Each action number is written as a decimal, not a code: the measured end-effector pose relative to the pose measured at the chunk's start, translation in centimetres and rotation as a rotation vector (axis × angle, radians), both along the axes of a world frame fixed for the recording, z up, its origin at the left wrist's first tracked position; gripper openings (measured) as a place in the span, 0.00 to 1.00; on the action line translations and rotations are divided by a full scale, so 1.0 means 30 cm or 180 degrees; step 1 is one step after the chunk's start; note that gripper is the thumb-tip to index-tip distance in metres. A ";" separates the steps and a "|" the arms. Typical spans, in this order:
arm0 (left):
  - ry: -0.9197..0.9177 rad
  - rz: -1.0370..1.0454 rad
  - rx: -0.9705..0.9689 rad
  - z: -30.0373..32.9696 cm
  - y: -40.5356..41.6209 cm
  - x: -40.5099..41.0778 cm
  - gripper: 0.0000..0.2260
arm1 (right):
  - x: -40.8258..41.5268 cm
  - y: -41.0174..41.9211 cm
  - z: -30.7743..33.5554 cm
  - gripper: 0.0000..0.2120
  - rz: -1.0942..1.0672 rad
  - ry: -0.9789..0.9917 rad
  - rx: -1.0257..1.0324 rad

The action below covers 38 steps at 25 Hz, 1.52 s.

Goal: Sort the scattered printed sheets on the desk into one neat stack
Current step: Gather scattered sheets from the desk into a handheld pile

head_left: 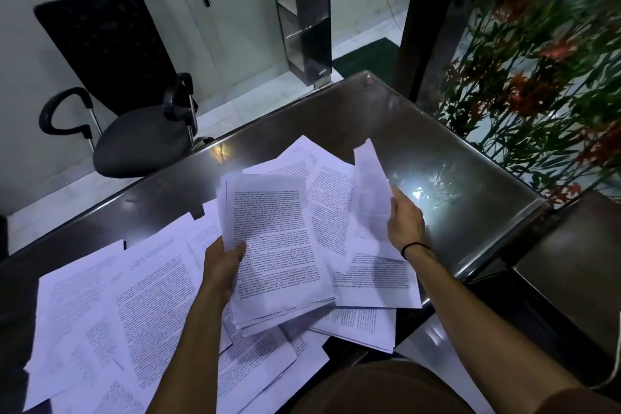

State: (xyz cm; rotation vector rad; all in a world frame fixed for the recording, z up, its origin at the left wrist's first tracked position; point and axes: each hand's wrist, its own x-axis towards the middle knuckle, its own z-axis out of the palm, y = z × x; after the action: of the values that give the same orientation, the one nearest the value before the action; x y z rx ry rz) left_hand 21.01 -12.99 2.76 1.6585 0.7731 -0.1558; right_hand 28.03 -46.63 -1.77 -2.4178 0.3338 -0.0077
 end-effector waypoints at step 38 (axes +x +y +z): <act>0.0600 0.1139 -0.0923 -0.327 0.158 -0.153 0.18 | 0.022 0.392 -0.143 0.46 -0.0408 0.1281 0.0292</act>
State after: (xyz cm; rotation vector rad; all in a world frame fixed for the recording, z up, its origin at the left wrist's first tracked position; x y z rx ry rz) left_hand 16.41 -8.25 -7.04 1.2222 1.1219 -0.1640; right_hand 28.68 -34.86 -6.05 -2.2917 0.6553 0.4319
